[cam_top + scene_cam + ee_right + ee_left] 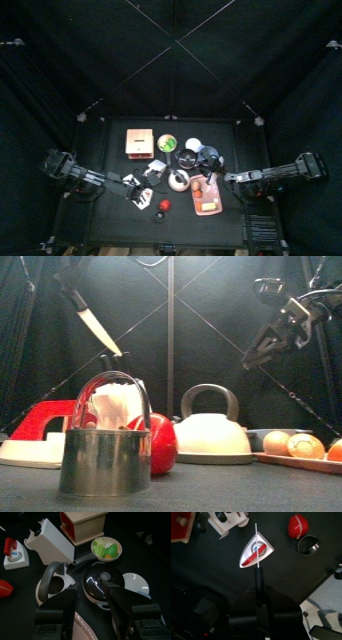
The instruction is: Put pairing knife back in holder
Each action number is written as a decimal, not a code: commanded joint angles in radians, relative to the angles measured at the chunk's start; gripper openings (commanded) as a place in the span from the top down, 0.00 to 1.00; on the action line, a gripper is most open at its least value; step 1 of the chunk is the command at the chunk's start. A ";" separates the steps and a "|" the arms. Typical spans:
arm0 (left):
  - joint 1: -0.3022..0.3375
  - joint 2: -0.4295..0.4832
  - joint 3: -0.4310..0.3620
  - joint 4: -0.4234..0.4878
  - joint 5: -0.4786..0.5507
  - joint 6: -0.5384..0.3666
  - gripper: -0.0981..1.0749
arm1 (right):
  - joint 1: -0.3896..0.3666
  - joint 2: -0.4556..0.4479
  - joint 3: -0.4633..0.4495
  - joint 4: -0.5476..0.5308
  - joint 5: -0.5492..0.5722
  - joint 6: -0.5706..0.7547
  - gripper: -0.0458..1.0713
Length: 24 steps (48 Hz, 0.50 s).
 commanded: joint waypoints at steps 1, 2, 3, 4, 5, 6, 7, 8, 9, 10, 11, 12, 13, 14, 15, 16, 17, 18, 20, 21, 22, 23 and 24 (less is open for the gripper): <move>0.011 -0.008 0.006 0.002 -0.020 -0.002 0.65 | -0.014 0.032 -0.041 -0.025 -0.023 0.000 0.24; 0.014 -0.008 0.011 0.002 -0.026 -0.002 0.65 | -0.018 0.040 -0.044 -0.028 -0.026 0.000 0.24; 0.017 -0.008 0.017 0.002 -0.031 -0.002 0.65 | -0.021 0.049 -0.049 -0.029 -0.029 0.000 0.24; 0.021 -0.008 0.020 0.002 -0.035 -0.002 0.65 | -0.026 0.057 -0.054 -0.029 -0.031 0.000 0.24; 0.028 -0.006 0.028 0.000 -0.043 0.000 0.65 | -0.029 0.064 -0.057 -0.031 -0.034 0.000 0.24; 0.034 -0.008 0.031 0.000 -0.046 0.000 0.65 | -0.032 0.072 -0.061 -0.029 -0.035 0.000 0.24; 0.038 -0.008 0.035 0.000 -0.049 0.000 0.65 | -0.035 0.080 -0.064 -0.029 -0.037 0.000 0.24; 0.043 -0.008 0.037 0.000 -0.051 0.000 0.65 | -0.038 0.086 -0.069 -0.029 -0.037 0.000 0.24; 0.048 -0.009 0.040 0.000 -0.052 -0.002 0.65 | -0.040 0.092 -0.071 -0.029 -0.040 -0.002 0.25; 0.049 -0.011 0.041 0.002 -0.054 0.000 0.65 | -0.043 0.098 -0.074 -0.029 -0.040 -0.003 0.24; 0.052 -0.014 0.043 0.002 -0.055 -0.002 0.65 | -0.044 0.104 -0.075 -0.029 -0.041 -0.005 0.24; 0.055 -0.015 0.044 0.002 -0.055 0.000 0.65 | -0.046 0.109 -0.077 -0.029 -0.041 -0.006 0.24; 0.058 -0.017 0.048 0.002 -0.057 0.000 0.65 | -0.046 0.114 -0.078 -0.031 -0.043 -0.006 0.24; 0.061 -0.017 0.049 0.002 -0.058 0.000 0.65 | -0.048 0.120 -0.078 -0.031 -0.044 -0.008 0.25; 0.066 -0.018 0.051 0.000 -0.060 0.000 0.65 | -0.049 0.123 -0.078 -0.031 -0.046 -0.009 0.24; 0.072 -0.018 0.054 0.000 -0.063 0.002 0.65 | -0.051 0.124 -0.078 -0.029 -0.048 -0.009 0.24; 0.078 -0.020 0.057 0.000 -0.066 0.003 0.65 | -0.051 0.126 -0.078 -0.031 -0.048 -0.009 0.25; 0.083 -0.018 0.058 -0.002 -0.069 0.003 0.65 | -0.052 0.127 -0.080 -0.029 -0.048 -0.009 0.24; 0.092 -0.018 0.063 -0.005 -0.074 0.003 0.65 | -0.055 0.126 -0.081 -0.029 -0.049 -0.009 0.24; 0.098 -0.018 0.066 -0.008 -0.078 0.003 0.65 | -0.057 0.127 -0.081 -0.029 -0.048 -0.008 0.25; 0.104 -0.018 0.069 -0.012 -0.081 0.005 0.65 | -0.058 0.127 -0.083 -0.031 -0.048 -0.009 0.25; 0.112 -0.018 0.071 -0.017 -0.086 0.005 0.65 | -0.058 0.127 -0.083 -0.029 -0.049 -0.008 0.25; 0.117 -0.018 0.072 -0.021 -0.091 0.006 0.65 | -0.058 0.127 -0.083 -0.029 -0.048 -0.008 0.25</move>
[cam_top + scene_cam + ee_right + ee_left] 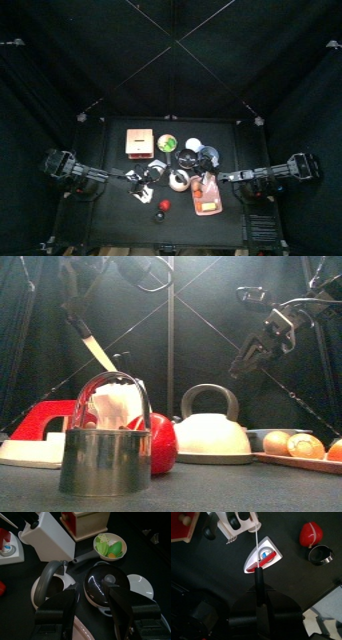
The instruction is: Put pairing knife back in holder
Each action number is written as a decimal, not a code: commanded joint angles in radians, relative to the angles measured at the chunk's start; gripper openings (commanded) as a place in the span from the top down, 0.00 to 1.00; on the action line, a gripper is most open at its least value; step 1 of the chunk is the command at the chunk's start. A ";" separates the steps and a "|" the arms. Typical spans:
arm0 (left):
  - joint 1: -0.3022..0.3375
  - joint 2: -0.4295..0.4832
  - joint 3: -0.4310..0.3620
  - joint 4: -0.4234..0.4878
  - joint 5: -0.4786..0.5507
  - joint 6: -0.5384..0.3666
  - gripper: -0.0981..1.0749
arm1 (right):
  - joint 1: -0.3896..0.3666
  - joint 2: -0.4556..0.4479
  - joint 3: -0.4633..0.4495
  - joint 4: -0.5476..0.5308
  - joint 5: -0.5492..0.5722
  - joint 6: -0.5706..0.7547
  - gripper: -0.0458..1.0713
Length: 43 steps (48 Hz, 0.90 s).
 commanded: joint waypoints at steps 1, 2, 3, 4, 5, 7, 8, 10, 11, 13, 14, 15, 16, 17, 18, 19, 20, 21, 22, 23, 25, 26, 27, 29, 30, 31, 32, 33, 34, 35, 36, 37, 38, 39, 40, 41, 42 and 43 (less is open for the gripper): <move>0.031 -0.020 -0.002 -0.018 -0.017 0.003 0.65 | -0.008 -0.009 -0.021 -0.003 -0.003 0.000 0.24; 0.035 -0.018 0.002 -0.023 -0.021 0.003 0.65 | -0.008 -0.009 -0.020 -0.002 -0.003 0.000 0.25; 0.038 -0.018 0.003 -0.029 -0.026 0.003 0.65 | -0.009 -0.009 -0.020 -0.002 -0.002 0.000 0.25; 0.040 -0.018 0.006 -0.034 -0.031 0.003 0.65 | -0.008 -0.011 -0.018 -0.002 -0.003 0.000 0.24; 0.044 -0.018 0.008 -0.038 -0.034 0.005 0.65 | -0.008 -0.009 -0.018 -0.002 -0.002 0.000 0.25; 0.048 -0.018 0.011 -0.044 -0.037 0.005 0.65 | -0.009 -0.009 -0.017 0.000 -0.002 0.000 0.24; 0.049 -0.018 0.012 -0.046 -0.040 0.005 0.65 | -0.009 -0.009 -0.017 -0.002 -0.002 0.000 0.25; 0.052 -0.018 0.012 -0.046 -0.040 0.005 0.65 | -0.009 -0.009 -0.017 -0.003 -0.003 0.000 0.25; 0.054 -0.020 0.012 -0.046 -0.040 0.005 0.65 | -0.009 -0.009 -0.017 -0.003 -0.002 0.000 0.25; 0.054 -0.020 0.012 -0.046 -0.040 0.005 0.65 | -0.009 -0.009 -0.017 -0.003 -0.003 0.000 0.25; 0.054 -0.018 0.012 -0.044 -0.041 0.005 0.65 | -0.009 -0.011 -0.015 -0.002 -0.003 0.000 0.25; 0.055 -0.018 0.014 -0.046 -0.041 0.005 0.65 | -0.009 -0.009 -0.017 -0.002 -0.002 0.000 0.24; 0.057 -0.020 0.014 -0.046 -0.041 0.005 0.65 | -0.009 -0.011 -0.017 -0.002 -0.003 0.000 0.24; 0.058 -0.020 0.014 -0.046 -0.043 0.005 0.65 | -0.009 -0.009 -0.017 -0.002 -0.002 0.000 0.25; 0.060 -0.018 0.014 -0.046 -0.044 0.006 0.65 | -0.009 -0.009 -0.015 -0.002 -0.003 0.000 0.25; 0.061 -0.020 0.014 -0.046 -0.044 0.006 0.65 | -0.009 -0.009 -0.015 -0.002 -0.003 0.000 0.25; 0.063 -0.018 0.014 -0.046 -0.044 0.006 0.65 | -0.009 -0.009 -0.015 -0.002 -0.003 0.000 0.25; 0.063 -0.020 0.014 -0.046 -0.044 0.006 0.65 | -0.009 -0.011 -0.015 -0.002 -0.003 0.000 0.24; 0.064 -0.020 0.014 -0.046 -0.048 0.006 0.65 | -0.009 -0.009 -0.015 -0.002 -0.003 0.000 0.24; 0.066 -0.020 0.014 -0.046 -0.048 0.006 0.65 | -0.009 -0.009 -0.015 -0.002 -0.002 0.000 0.25; 0.069 -0.020 0.015 -0.046 -0.051 0.008 0.65 | -0.009 -0.009 -0.015 -0.002 -0.002 0.000 0.24; 0.072 -0.018 0.017 -0.046 -0.051 0.009 0.65 | -0.009 -0.009 -0.015 -0.002 -0.002 0.000 0.24; 0.072 -0.020 0.017 -0.046 -0.052 0.011 0.65 | -0.009 -0.009 -0.015 -0.002 -0.003 0.000 0.24; 0.077 -0.018 0.020 -0.044 -0.055 0.011 0.65 | -0.009 -0.009 -0.015 -0.002 -0.003 0.000 0.24; 0.078 -0.020 0.021 -0.046 -0.057 0.011 0.65 | -0.009 -0.009 -0.015 -0.002 -0.003 0.000 0.24; 0.080 -0.018 0.023 -0.046 -0.058 0.011 0.65 | -0.009 -0.009 -0.015 -0.002 -0.003 0.000 0.25; 0.080 -0.018 0.025 -0.046 -0.060 0.012 0.65 | -0.009 -0.009 -0.014 -0.002 -0.002 0.000 0.24; 0.081 -0.018 0.028 -0.048 -0.064 0.012 0.65 | -0.009 -0.009 -0.015 -0.002 -0.003 0.000 0.25; 0.081 -0.018 0.029 -0.048 -0.066 0.012 0.65 | -0.009 -0.009 -0.015 -0.002 -0.003 0.000 0.24; 0.083 -0.018 0.029 -0.046 -0.066 0.012 0.65 | -0.009 -0.009 -0.015 -0.002 -0.002 0.000 0.24; 0.083 -0.018 0.029 -0.048 -0.069 0.012 0.65 | -0.009 -0.009 -0.015 -0.002 -0.003 0.000 0.25; 0.083 -0.020 0.031 -0.046 -0.071 0.012 0.65 | -0.009 -0.009 -0.015 -0.002 -0.003 0.000 0.24; 0.083 -0.018 0.031 -0.048 -0.072 0.012 0.65 | -0.009 -0.009 -0.015 -0.002 -0.003 0.000 0.25; 0.083 -0.020 0.032 -0.046 -0.072 0.012 0.65 | -0.009 -0.009 -0.015 -0.002 -0.002 0.000 0.24; 0.084 -0.018 0.031 -0.048 -0.072 0.012 0.65 | -0.009 -0.009 -0.014 -0.002 -0.003 0.000 0.24; 0.084 -0.018 0.032 -0.048 -0.072 0.012 0.65 | -0.009 -0.009 -0.015 -0.002 -0.003 0.000 0.25; 0.084 -0.018 0.032 -0.048 -0.072 0.012 0.65 | -0.009 -0.009 -0.014 -0.002 -0.002 0.000 0.25; 0.084 -0.020 0.031 -0.048 -0.072 0.012 0.65 | -0.009 -0.009 -0.015 -0.002 -0.003 0.000 0.25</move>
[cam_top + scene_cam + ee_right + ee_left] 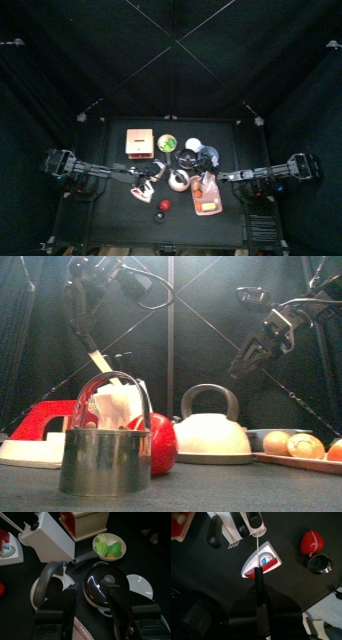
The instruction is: Put pairing knife back in holder
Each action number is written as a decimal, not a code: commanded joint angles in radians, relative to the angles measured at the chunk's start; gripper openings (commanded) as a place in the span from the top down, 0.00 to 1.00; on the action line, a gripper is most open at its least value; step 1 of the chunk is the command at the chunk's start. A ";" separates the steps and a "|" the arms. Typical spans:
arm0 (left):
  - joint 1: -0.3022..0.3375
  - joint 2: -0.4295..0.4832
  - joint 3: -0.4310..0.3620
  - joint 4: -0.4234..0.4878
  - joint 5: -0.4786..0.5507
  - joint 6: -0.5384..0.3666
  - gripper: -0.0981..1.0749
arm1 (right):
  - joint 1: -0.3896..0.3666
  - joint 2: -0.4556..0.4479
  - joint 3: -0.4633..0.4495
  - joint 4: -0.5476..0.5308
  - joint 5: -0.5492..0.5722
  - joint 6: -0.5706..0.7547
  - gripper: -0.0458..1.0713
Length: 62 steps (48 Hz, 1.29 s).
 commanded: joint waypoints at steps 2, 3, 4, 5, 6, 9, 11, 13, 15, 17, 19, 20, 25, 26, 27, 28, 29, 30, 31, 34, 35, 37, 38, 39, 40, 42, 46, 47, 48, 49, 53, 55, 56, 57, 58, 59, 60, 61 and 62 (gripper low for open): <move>0.005 -0.018 -0.014 0.000 -0.002 0.002 0.65 | -0.005 -0.008 -0.014 -0.003 0.000 0.000 0.25; 0.005 -0.020 -0.012 0.000 -0.002 0.002 0.65 | -0.005 -0.009 -0.014 -0.003 0.000 0.000 0.25; 0.005 -0.020 -0.012 0.000 -0.002 0.002 0.65 | -0.005 -0.008 -0.015 -0.003 -0.002 0.000 0.24; 0.005 -0.020 -0.012 0.000 -0.002 0.002 0.65 | -0.005 -0.009 -0.014 -0.002 -0.002 0.000 0.24; 0.005 -0.021 -0.014 0.000 -0.002 0.002 0.65 | -0.005 -0.008 -0.014 -0.002 -0.002 0.000 0.24; 0.008 -0.021 -0.012 0.002 -0.003 0.002 0.65 | -0.005 -0.008 -0.014 -0.003 -0.002 0.000 0.24; 0.014 -0.021 -0.012 0.000 -0.003 0.000 0.65 | -0.005 -0.008 -0.015 -0.002 -0.002 0.000 0.25; 0.018 -0.020 -0.012 0.000 -0.006 0.000 0.64 | -0.005 -0.008 -0.015 -0.002 -0.002 0.000 0.25; 0.023 -0.020 -0.014 0.002 -0.008 0.000 0.64 | -0.005 -0.008 -0.014 -0.002 0.000 0.000 0.25; 0.029 -0.020 -0.014 0.002 -0.011 0.000 0.64 | -0.005 -0.008 -0.014 0.000 -0.002 0.000 0.25; 0.034 -0.018 -0.014 0.000 -0.014 -0.002 0.64 | -0.005 -0.008 -0.014 0.000 -0.002 0.000 0.25; 0.035 -0.017 -0.015 0.000 -0.015 -0.002 0.64 | -0.005 -0.008 -0.014 0.000 -0.002 0.000 0.25; 0.044 -0.014 -0.017 -0.002 -0.028 -0.002 0.64 | -0.005 -0.008 -0.014 -0.002 -0.002 0.000 0.25; 0.046 -0.012 -0.017 -0.003 -0.028 -0.002 0.64 | -0.005 -0.008 -0.014 -0.002 0.000 0.000 0.25; 0.048 -0.011 -0.017 -0.005 -0.029 -0.002 0.63 | -0.005 -0.008 -0.014 0.000 -0.002 0.000 0.25; 0.048 -0.011 -0.017 -0.006 -0.029 0.000 0.63 | -0.005 -0.008 -0.014 0.000 -0.002 0.000 0.25; 0.049 -0.009 -0.017 -0.005 -0.031 0.000 0.62 | -0.005 -0.008 -0.014 0.000 -0.002 0.000 0.24; 0.049 -0.009 -0.017 -0.006 -0.031 0.000 0.62 | -0.005 -0.008 -0.014 0.000 -0.002 0.000 0.25; 0.049 -0.009 -0.017 -0.006 -0.031 0.000 0.60 | -0.005 -0.008 -0.014 0.000 -0.002 0.000 0.24; 0.049 -0.009 -0.015 -0.006 -0.031 0.000 0.58 | -0.005 -0.008 -0.014 0.000 -0.002 0.000 0.25; 0.049 -0.009 -0.015 -0.006 -0.032 0.000 0.57 | -0.005 -0.008 -0.014 0.000 -0.002 0.000 0.24; 0.049 -0.009 -0.014 -0.006 -0.031 0.000 0.54 | -0.005 -0.008 -0.015 -0.003 -0.002 0.000 0.25; 0.049 -0.009 -0.014 -0.006 -0.031 0.000 0.53 | -0.005 -0.008 -0.015 -0.005 -0.002 0.002 0.24; 0.049 -0.008 -0.012 -0.006 -0.031 -0.002 0.52 | -0.005 -0.008 -0.017 -0.005 -0.005 0.002 0.24; 0.048 -0.008 -0.012 -0.006 -0.031 -0.002 0.52 | -0.005 -0.006 -0.020 -0.005 -0.006 0.002 0.25; 0.049 -0.008 -0.011 -0.003 -0.031 -0.002 0.50 | -0.005 -0.005 -0.025 -0.005 -0.014 0.002 0.25; 0.049 -0.002 -0.011 -0.003 -0.031 -0.002 0.48 | -0.006 0.009 -0.038 -0.006 -0.029 0.000 0.25; 0.051 0.000 -0.011 -0.003 -0.031 -0.002 0.48 | -0.006 0.012 -0.043 -0.008 -0.034 0.000 0.24; 0.051 0.002 -0.012 -0.003 -0.031 -0.002 0.48 | -0.006 0.018 -0.046 -0.009 -0.037 0.000 0.25; 0.052 0.003 -0.012 -0.003 -0.031 0.000 0.48 | -0.006 0.023 -0.051 -0.014 -0.040 0.000 0.24; 0.055 0.008 -0.015 -0.002 -0.032 0.000 0.48 | -0.009 0.051 -0.075 -0.032 -0.054 0.002 0.25; 0.057 0.009 -0.015 0.000 -0.034 -0.002 0.48 | -0.011 0.069 -0.095 -0.046 -0.057 0.006 0.25; 0.058 0.008 -0.015 0.000 -0.035 0.000 0.48 | -0.012 0.078 -0.103 -0.052 -0.057 0.006 0.25; 0.058 0.009 -0.015 0.000 -0.037 0.000 0.48 | -0.012 0.089 -0.112 -0.057 -0.058 0.008 0.25; 0.058 0.009 -0.015 0.002 -0.038 -0.002 0.48 | -0.015 0.098 -0.120 -0.061 -0.058 0.008 0.25; 0.058 0.009 -0.015 0.003 -0.040 -0.002 0.48 | -0.015 0.107 -0.127 -0.066 -0.057 0.008 0.25; 0.058 0.008 -0.015 0.005 -0.041 -0.002 0.48 | -0.017 0.117 -0.135 -0.069 -0.057 0.009 0.25; 0.058 0.008 -0.015 0.008 -0.043 -0.002 0.48 | -0.021 0.133 -0.146 -0.069 -0.058 0.009 0.25; 0.058 0.009 -0.015 0.009 -0.044 -0.002 0.48 | -0.025 0.144 -0.155 -0.071 -0.058 0.009 0.25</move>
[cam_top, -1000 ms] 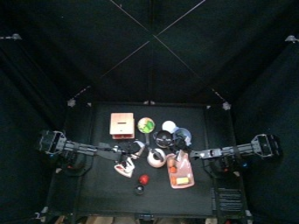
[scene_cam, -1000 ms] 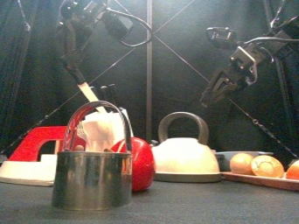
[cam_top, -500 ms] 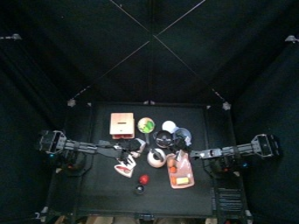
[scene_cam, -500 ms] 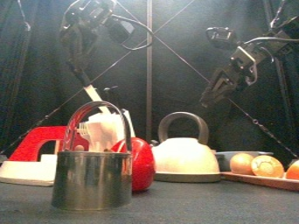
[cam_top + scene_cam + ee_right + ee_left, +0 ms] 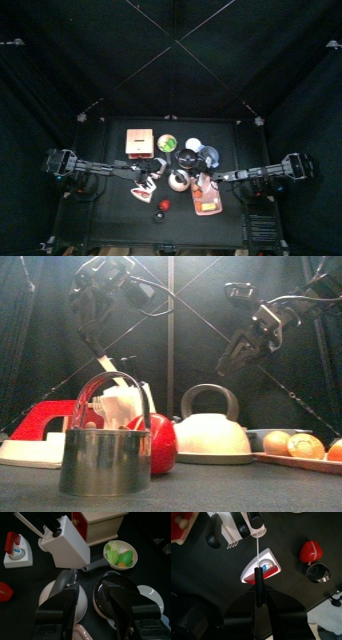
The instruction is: Put pairing knife back in holder
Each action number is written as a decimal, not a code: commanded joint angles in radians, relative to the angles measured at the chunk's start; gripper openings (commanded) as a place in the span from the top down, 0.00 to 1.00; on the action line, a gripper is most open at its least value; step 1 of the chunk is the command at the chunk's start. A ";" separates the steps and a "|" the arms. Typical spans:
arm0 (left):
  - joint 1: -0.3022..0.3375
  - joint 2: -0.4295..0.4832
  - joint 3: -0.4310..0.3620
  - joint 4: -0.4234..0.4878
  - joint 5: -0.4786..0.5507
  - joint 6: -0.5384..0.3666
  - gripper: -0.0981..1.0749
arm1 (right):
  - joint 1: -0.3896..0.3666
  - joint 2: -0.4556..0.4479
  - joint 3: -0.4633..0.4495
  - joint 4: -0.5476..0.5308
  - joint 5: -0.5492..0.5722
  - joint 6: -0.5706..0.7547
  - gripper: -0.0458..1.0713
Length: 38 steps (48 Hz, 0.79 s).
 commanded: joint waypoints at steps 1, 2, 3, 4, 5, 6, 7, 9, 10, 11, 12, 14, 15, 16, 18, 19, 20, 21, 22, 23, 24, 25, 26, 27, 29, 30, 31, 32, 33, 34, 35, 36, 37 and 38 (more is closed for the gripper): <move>0.008 -0.005 -0.015 0.015 -0.008 -0.002 0.48 | -0.018 0.037 -0.063 -0.012 -0.002 0.005 0.25; 0.008 -0.005 -0.015 0.017 -0.009 -0.002 0.48 | -0.023 0.048 -0.072 -0.012 -0.002 0.005 0.25; 0.008 -0.005 -0.015 0.020 -0.009 -0.002 0.48 | -0.026 0.058 -0.081 -0.012 -0.002 0.005 0.25; 0.008 -0.005 -0.015 0.020 -0.009 -0.002 0.48 | -0.032 0.069 -0.089 -0.012 -0.005 0.005 0.25; 0.009 -0.006 -0.015 0.020 -0.009 -0.002 0.48 | -0.037 0.080 -0.098 -0.012 -0.008 0.005 0.25; 0.008 -0.006 -0.015 0.020 -0.009 -0.002 0.48 | -0.041 0.092 -0.109 -0.012 -0.011 0.005 0.25; 0.009 -0.006 -0.015 0.020 -0.009 -0.002 0.48 | -0.048 0.103 -0.118 -0.012 -0.017 0.005 0.26; 0.009 -0.006 -0.015 0.020 -0.011 -0.002 0.48 | -0.058 0.126 -0.140 -0.012 -0.029 0.005 0.26; 0.008 -0.006 -0.015 0.020 -0.009 -0.002 0.48 | -0.063 0.137 -0.152 -0.012 -0.037 0.005 0.26; 0.008 -0.006 -0.015 0.020 -0.009 -0.002 0.48 | -0.071 0.155 -0.169 -0.012 -0.046 0.003 0.27; 0.009 -0.005 -0.015 0.020 -0.011 -0.002 0.48 | -0.077 0.166 -0.181 -0.014 -0.055 0.003 0.27; 0.009 -0.005 -0.015 0.021 -0.011 -0.002 0.48 | -0.091 0.186 -0.201 -0.015 -0.064 0.003 0.28; 0.009 -0.005 -0.014 0.021 -0.012 -0.002 0.48 | -0.095 0.196 -0.210 -0.015 -0.067 0.003 0.29; 0.009 -0.006 -0.012 0.021 -0.011 -0.002 0.48 | -0.103 0.206 -0.219 -0.015 -0.071 0.003 0.29; 0.009 -0.006 -0.011 0.021 -0.012 -0.002 0.48 | -0.118 0.224 -0.235 -0.012 -0.078 0.003 0.31; 0.009 -0.006 -0.012 0.021 -0.012 -0.002 0.48 | -0.126 0.232 -0.242 -0.012 -0.081 0.003 0.32; 0.009 -0.006 -0.011 0.021 -0.011 -0.002 0.48 | -0.133 0.239 -0.247 -0.011 -0.084 0.003 0.33; 0.009 -0.005 -0.012 0.021 -0.012 -0.002 0.48 | -0.141 0.247 -0.252 -0.009 -0.087 0.003 0.34; 0.008 -0.005 -0.011 0.021 -0.012 -0.002 0.48 | -0.153 0.258 -0.259 -0.008 -0.094 0.005 0.36; 0.009 -0.006 -0.012 0.021 -0.012 -0.002 0.48 | -0.160 0.265 -0.262 -0.006 -0.100 0.005 0.37; 0.009 -0.005 -0.011 0.021 -0.012 -0.002 0.48 | -0.169 0.273 -0.267 -0.003 -0.106 0.005 0.38; 0.009 -0.005 -0.012 0.021 -0.012 -0.002 0.48 | -0.176 0.279 -0.272 -0.002 -0.114 0.005 0.40; 0.009 -0.005 -0.011 0.021 -0.012 -0.002 0.48 | -0.184 0.287 -0.275 -0.002 -0.124 0.005 0.41; 0.009 -0.005 -0.011 0.021 -0.012 -0.002 0.48 | -0.193 0.293 -0.279 0.002 -0.133 0.005 0.42; 0.008 -0.005 -0.011 0.021 -0.012 -0.002 0.48 | -0.210 0.305 -0.288 0.005 -0.160 0.005 0.45; 0.009 -0.005 -0.011 0.021 -0.012 -0.002 0.48 | -0.218 0.314 -0.293 0.006 -0.175 0.003 0.46; 0.009 -0.005 -0.011 0.021 -0.012 -0.002 0.48 | -0.225 0.321 -0.298 0.009 -0.190 0.003 0.47; 0.008 -0.005 -0.011 0.021 -0.012 -0.002 0.48 | -0.233 0.328 -0.304 0.011 -0.207 0.003 0.48; 0.009 -0.006 -0.011 0.021 -0.012 -0.002 0.48 | -0.241 0.334 -0.310 0.012 -0.225 0.003 0.50; 0.008 -0.005 -0.011 0.020 -0.012 -0.002 0.48 | -0.247 0.342 -0.316 0.014 -0.242 0.002 0.51; 0.008 -0.005 -0.011 0.020 -0.012 -0.002 0.48 | -0.256 0.353 -0.324 0.017 -0.272 0.000 0.53; 0.008 -0.005 -0.012 0.020 -0.012 -0.002 0.48 | -0.262 0.360 -0.330 0.017 -0.290 -0.002 0.54; 0.009 -0.005 -0.011 0.020 -0.012 -0.002 0.48 | -0.268 0.367 -0.334 0.017 -0.307 -0.003 0.55; 0.009 -0.005 -0.011 0.020 -0.012 -0.002 0.48 | -0.275 0.374 -0.341 0.018 -0.325 -0.005 0.56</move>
